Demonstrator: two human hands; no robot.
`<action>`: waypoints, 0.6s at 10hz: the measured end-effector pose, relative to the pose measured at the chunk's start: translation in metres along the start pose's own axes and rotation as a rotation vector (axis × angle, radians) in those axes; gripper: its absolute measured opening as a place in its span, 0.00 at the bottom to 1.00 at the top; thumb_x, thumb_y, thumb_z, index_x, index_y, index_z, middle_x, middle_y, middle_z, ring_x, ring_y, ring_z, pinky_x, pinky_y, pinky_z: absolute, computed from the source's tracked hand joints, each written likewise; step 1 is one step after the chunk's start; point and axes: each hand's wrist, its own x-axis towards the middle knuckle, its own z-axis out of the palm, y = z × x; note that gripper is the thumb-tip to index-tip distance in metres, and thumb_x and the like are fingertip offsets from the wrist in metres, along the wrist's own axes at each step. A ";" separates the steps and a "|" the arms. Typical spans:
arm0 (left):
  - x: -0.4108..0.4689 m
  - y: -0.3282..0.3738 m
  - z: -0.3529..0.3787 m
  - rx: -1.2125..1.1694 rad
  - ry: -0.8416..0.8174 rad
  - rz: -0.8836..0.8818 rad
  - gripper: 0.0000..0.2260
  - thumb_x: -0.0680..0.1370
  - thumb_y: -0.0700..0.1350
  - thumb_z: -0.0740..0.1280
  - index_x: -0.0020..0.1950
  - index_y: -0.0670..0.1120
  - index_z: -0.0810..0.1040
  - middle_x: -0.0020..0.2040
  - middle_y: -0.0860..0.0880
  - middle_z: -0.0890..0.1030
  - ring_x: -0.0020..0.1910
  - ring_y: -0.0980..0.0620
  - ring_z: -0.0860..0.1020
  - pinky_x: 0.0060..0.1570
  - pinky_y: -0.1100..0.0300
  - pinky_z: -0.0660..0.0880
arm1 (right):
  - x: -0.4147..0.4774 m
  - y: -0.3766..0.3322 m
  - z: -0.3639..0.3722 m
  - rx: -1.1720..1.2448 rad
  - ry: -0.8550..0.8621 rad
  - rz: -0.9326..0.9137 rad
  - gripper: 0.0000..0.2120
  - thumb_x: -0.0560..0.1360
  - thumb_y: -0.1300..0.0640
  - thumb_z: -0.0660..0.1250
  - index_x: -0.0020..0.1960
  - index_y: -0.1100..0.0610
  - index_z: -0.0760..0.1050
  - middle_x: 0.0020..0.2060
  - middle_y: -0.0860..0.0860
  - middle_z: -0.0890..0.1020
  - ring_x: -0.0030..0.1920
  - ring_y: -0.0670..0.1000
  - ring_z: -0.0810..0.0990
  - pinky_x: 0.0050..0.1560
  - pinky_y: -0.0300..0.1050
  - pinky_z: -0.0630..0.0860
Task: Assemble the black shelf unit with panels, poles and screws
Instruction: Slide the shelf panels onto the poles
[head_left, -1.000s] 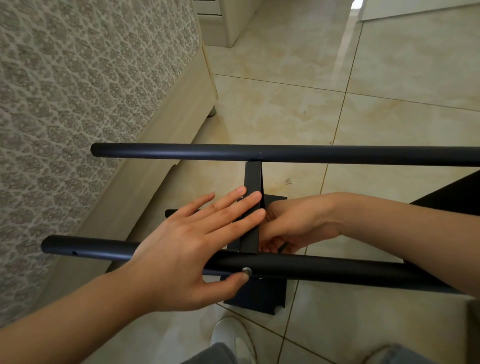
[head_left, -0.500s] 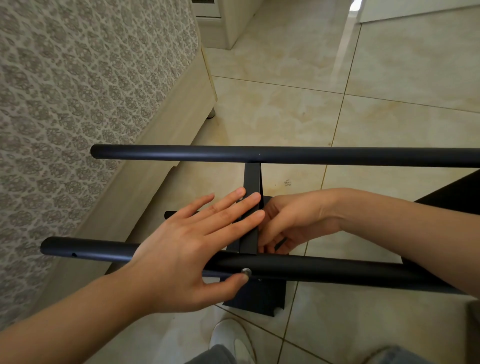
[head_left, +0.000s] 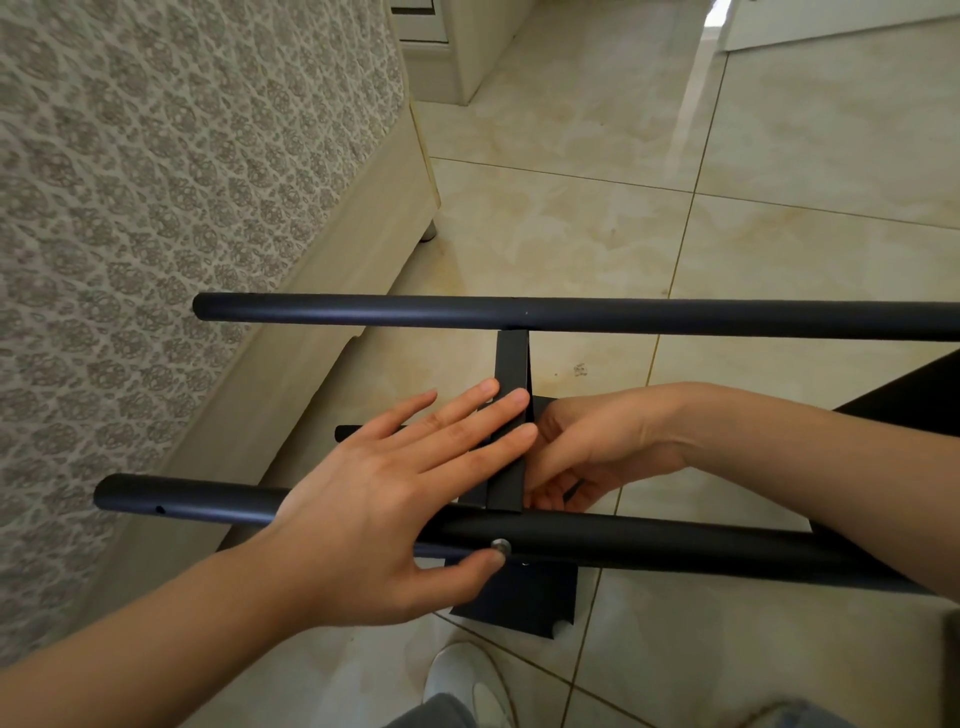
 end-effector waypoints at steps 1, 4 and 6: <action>0.000 0.000 0.000 -0.001 0.002 0.001 0.33 0.77 0.60 0.65 0.80 0.51 0.63 0.81 0.53 0.58 0.80 0.54 0.55 0.74 0.43 0.64 | 0.001 0.000 0.001 -0.033 0.026 0.019 0.07 0.76 0.54 0.69 0.44 0.55 0.83 0.39 0.52 0.82 0.39 0.48 0.79 0.48 0.44 0.75; 0.000 0.000 0.000 -0.008 0.009 0.000 0.33 0.77 0.60 0.65 0.80 0.50 0.63 0.81 0.52 0.59 0.80 0.53 0.55 0.74 0.43 0.64 | 0.001 -0.002 0.003 -0.043 0.033 0.035 0.08 0.77 0.54 0.67 0.45 0.56 0.83 0.39 0.52 0.81 0.39 0.49 0.78 0.48 0.43 0.74; 0.000 0.000 0.000 -0.007 0.013 0.001 0.33 0.77 0.60 0.65 0.79 0.50 0.63 0.81 0.52 0.59 0.80 0.53 0.55 0.74 0.43 0.64 | -0.002 -0.002 0.001 0.016 -0.015 -0.012 0.05 0.77 0.58 0.68 0.46 0.56 0.82 0.40 0.52 0.83 0.40 0.47 0.79 0.50 0.44 0.75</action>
